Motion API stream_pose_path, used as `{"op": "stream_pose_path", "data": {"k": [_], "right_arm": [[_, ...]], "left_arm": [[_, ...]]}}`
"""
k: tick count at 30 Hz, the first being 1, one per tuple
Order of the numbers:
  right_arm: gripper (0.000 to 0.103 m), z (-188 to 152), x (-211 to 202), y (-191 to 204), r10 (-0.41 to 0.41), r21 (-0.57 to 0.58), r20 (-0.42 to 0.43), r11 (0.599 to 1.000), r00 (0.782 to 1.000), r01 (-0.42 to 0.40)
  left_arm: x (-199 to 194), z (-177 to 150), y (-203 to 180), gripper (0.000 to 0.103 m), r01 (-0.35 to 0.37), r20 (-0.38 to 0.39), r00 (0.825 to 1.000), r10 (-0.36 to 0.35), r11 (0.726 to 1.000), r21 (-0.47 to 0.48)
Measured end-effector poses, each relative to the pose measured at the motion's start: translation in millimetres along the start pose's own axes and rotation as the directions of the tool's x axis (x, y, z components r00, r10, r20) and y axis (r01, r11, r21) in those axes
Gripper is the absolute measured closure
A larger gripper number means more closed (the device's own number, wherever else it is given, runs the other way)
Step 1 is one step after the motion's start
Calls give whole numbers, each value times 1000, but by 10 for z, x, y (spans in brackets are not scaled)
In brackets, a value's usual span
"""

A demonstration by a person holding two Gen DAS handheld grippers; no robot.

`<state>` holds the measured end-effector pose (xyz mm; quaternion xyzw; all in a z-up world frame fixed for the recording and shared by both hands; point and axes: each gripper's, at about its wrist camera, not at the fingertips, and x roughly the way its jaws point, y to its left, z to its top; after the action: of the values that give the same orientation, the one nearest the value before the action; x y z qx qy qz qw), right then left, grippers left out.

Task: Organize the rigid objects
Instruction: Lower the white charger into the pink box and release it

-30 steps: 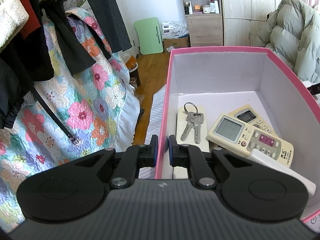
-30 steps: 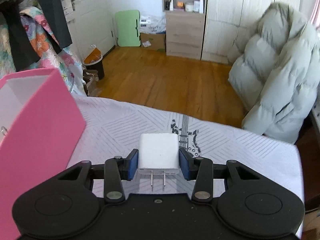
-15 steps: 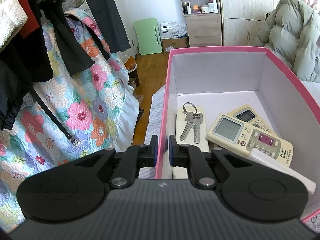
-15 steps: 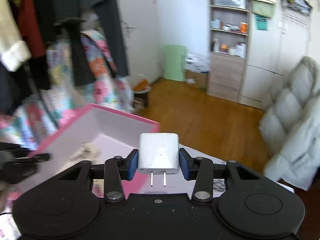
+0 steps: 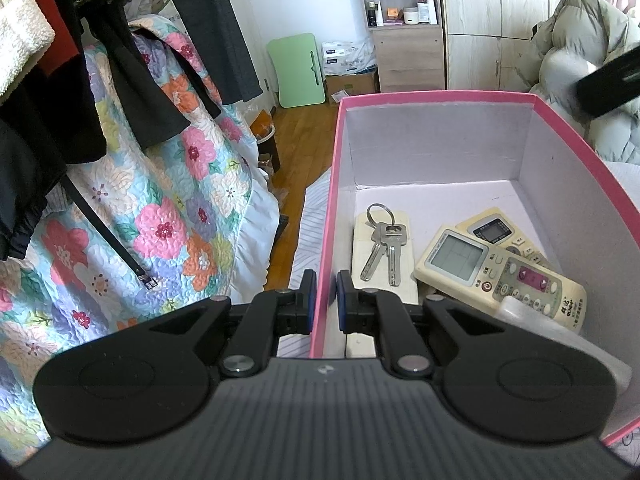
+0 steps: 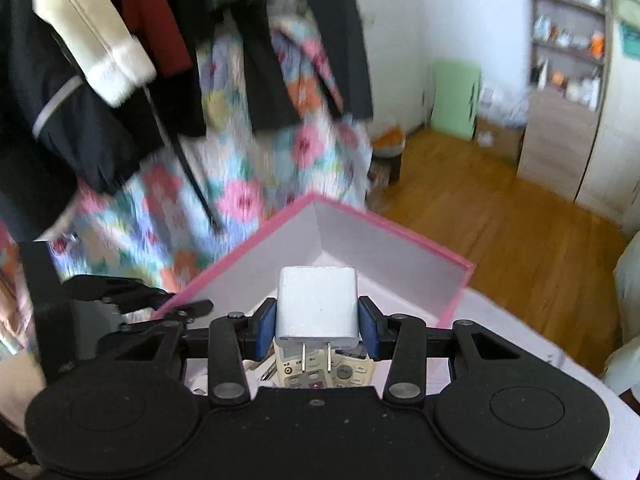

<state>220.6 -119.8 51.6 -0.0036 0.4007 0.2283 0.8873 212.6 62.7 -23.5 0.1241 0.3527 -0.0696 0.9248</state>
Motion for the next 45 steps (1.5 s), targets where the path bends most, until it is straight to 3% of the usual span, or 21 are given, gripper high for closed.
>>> {"op": "stream_pose_path", "data": {"k": [3,7,11,16,19,24,32,38,45], "right_arm": [[55,201,459,-72,38,46,-128,998,991,-32],[55,310,1044,-154,95,136,-271,989,958,-60],[55,315,1406,-149,16,114,-318,993,948,22],[55,296,1753,-205,-59,120,-387,986,920,114],[53,255,1816,-208,-64,96,-408,989,911,112],[50,295,1497,-185,-39,110,-337,991,941,81],[49,275,398,-37,4,83,-127,997,992,6],[49,56,-164,104,-9,33,0,999,1000,9],[47,-181,-628,304,-82,-20,134,996,988,85]], "left_arm": [[4,-3,6,94,0,2,1000,0,1000,-1],[19,-3,10,94,5,7,1000,-5,1000,-5],[21,-18,15,94,9,9,1000,-9,1000,-6],[13,-28,16,94,19,10,1000,-19,1000,-9],[9,-33,17,94,20,11,1000,-20,1000,-14],[17,-31,22,94,23,7,1000,-23,1000,-10],[-64,-24,32,90,3,7,1000,-3,1000,18],[-346,48,-38,90,-38,60,998,36,998,46],[-729,82,-67,90,-55,106,993,51,998,31]]}}
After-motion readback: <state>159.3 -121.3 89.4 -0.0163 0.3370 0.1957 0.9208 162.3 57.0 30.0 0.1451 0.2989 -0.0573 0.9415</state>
